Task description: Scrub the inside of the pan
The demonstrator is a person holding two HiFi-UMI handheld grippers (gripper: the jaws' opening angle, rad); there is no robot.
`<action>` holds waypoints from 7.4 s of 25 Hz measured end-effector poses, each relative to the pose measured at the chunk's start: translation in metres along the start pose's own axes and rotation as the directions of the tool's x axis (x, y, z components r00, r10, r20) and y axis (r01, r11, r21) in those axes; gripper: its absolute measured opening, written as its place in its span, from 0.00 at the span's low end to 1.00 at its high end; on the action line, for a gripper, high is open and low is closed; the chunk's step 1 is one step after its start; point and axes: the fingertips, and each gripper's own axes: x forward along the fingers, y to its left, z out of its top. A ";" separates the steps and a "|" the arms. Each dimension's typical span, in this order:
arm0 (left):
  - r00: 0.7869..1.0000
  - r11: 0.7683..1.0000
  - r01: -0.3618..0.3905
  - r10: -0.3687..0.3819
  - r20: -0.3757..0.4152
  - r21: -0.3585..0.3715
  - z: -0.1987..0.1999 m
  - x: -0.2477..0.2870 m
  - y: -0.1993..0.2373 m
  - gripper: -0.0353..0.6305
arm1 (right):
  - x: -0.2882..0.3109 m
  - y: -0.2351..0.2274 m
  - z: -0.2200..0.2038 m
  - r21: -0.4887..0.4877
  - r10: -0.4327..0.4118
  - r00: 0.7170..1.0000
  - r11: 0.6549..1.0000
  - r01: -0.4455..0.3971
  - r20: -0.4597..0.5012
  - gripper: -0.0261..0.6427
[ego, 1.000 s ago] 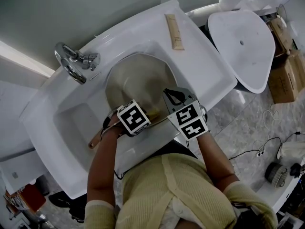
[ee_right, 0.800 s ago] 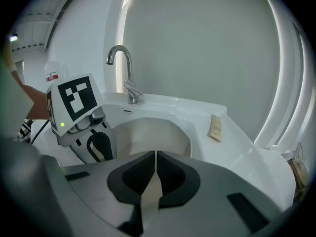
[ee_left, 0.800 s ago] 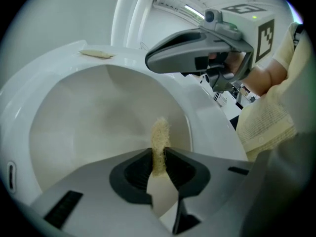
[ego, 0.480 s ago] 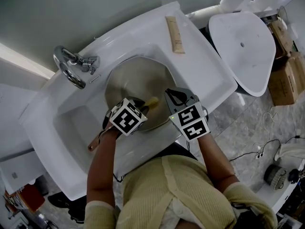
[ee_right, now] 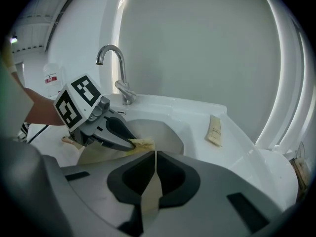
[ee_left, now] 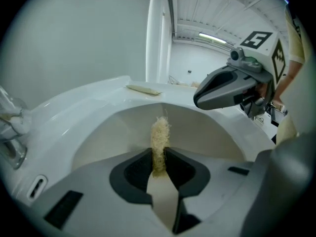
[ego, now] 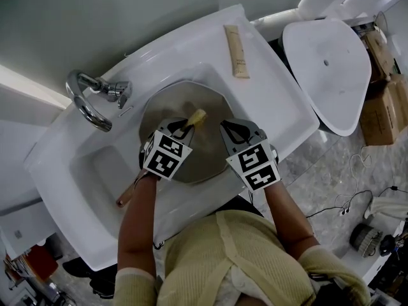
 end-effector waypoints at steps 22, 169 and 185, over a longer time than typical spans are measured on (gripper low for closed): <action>0.977 0.969 -0.197 0.206 0.051 -0.150 -0.014 0.031 0.048 0.24 | 0.023 -0.023 0.008 0.012 -0.006 1.000 1.000 0.006 -0.007 0.08; 0.975 0.985 0.061 -0.023 -0.223 0.164 -0.058 0.032 -0.003 0.24 | 0.034 0.007 0.015 -0.044 0.127 0.991 0.991 -0.128 -0.034 0.08; 0.936 0.939 0.230 -0.142 -0.321 0.257 -0.075 0.027 -0.047 0.24 | 0.023 0.011 0.013 -0.046 0.116 0.993 0.992 -0.117 -0.027 0.08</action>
